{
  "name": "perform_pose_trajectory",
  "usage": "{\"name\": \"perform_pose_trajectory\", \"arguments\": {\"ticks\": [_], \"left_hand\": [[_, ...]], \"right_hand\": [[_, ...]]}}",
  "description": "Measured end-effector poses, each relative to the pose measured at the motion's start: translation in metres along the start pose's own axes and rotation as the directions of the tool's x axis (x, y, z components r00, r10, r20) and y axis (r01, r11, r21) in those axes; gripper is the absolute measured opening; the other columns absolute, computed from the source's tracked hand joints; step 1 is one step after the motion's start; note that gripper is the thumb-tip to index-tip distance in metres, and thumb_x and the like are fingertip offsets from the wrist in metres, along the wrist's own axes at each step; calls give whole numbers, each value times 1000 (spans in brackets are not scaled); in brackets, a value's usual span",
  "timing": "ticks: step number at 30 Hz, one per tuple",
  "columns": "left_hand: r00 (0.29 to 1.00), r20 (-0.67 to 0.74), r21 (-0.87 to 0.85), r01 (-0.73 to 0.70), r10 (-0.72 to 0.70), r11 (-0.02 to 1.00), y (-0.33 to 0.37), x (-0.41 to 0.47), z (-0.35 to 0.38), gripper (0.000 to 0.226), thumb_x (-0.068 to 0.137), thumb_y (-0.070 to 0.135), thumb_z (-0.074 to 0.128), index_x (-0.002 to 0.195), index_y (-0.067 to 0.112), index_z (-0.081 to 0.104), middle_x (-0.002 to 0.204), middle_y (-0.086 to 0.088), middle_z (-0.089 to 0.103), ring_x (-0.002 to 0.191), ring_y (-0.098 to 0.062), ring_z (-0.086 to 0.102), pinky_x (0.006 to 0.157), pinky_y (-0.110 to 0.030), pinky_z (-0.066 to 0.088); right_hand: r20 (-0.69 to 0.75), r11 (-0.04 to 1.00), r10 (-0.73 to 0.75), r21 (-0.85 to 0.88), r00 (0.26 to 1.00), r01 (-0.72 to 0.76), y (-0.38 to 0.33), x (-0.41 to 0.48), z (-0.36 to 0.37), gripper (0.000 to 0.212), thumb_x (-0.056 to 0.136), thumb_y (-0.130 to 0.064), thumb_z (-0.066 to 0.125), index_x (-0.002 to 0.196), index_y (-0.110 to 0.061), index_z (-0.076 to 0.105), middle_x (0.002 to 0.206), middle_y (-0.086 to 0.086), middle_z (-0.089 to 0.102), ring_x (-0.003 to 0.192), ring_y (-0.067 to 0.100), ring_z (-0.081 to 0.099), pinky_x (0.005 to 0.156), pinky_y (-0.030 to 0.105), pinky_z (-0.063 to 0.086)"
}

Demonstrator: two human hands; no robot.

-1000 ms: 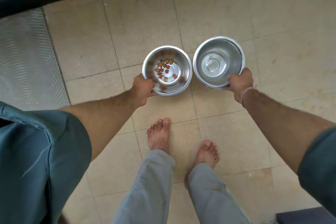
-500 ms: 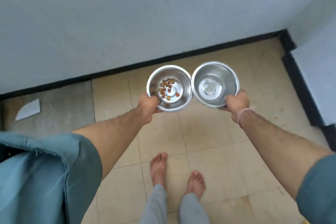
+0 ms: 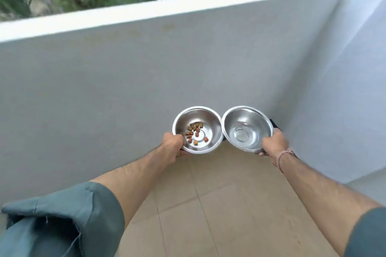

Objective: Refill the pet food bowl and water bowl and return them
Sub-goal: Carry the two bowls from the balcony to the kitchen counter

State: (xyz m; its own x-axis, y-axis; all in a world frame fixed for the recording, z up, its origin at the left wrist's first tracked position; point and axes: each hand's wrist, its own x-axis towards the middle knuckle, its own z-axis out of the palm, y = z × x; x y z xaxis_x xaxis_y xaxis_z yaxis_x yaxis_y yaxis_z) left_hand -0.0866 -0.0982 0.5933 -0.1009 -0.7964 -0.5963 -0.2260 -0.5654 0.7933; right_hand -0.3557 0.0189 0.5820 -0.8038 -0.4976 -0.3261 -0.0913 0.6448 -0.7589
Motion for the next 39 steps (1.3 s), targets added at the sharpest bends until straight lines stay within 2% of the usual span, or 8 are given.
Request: {"name": "perform_pose_trajectory", "arguments": {"ticks": [6,9,11,14,16,21,31,39], "left_hand": [[985,144,70,-110,99,991,83,-60,-32,17,83,-16,45,95,-6,52,82,-21,68,53,-37,73,45,-35,59],[963,220,76,-174,154,982,115,-91,-39,17,83,-15,44,95,-6,52,85,-22,69,55,-38,73,46,-34,59],[944,257,83,-233,205,969,133,-114,-40,14,85,-14,44,93,-6,52,84,-23,68,50,-34,72,45,-34,58],[911,306,110,-321,275,941,155,-151,-35,13,89,-12,43,89,-4,53,77,-19,68,42,-27,68,41,-31,56],[891,336,141,-368,305,919,166,-174,-29,15,88,-11,42,88,-4,56,71,-17,67,40,-27,67,40,-30,55],[837,426,217,-464,345,859,185,-231,-5,16,88,-9,46,88,-5,62,47,-10,67,38,-26,65,38,-27,53],[687,599,251,-649,411,719,186,-335,56,23,89,-6,42,87,-6,65,47,-12,66,34,-24,62,36,-26,51],[539,755,235,-754,373,614,189,-395,105,25,89,0,44,92,-7,67,53,-16,68,39,-27,64,40,-28,53]], "right_hand": [[-116,998,-55,12,992,56,-59,-85,-72,34,86,2,46,114,-5,65,89,14,66,42,24,65,29,24,46],[-159,997,-73,-10,985,72,-78,-128,-109,36,87,1,46,118,-4,63,107,21,67,71,38,73,57,42,64],[-183,997,-72,-21,981,69,-85,-154,-133,36,88,1,47,121,-2,60,113,24,66,90,44,72,75,50,64],[-227,997,-78,1,971,80,-91,-193,-170,33,89,4,43,119,-2,57,108,22,64,70,37,73,46,34,59],[-264,996,-84,13,961,91,-94,-217,-196,35,88,3,41,118,-4,58,104,21,66,58,33,73,40,27,53],[-348,996,-86,-6,934,89,-91,-268,-269,37,84,0,38,112,-7,61,87,17,71,45,27,71,41,28,55],[-511,1000,-22,-10,859,19,-48,-372,-382,32,83,-3,40,106,-3,62,78,20,74,54,35,74,62,47,65],[-664,993,121,72,738,-98,2,-458,-430,31,80,-5,40,103,-7,60,73,17,76,56,33,75,72,46,66]]}}
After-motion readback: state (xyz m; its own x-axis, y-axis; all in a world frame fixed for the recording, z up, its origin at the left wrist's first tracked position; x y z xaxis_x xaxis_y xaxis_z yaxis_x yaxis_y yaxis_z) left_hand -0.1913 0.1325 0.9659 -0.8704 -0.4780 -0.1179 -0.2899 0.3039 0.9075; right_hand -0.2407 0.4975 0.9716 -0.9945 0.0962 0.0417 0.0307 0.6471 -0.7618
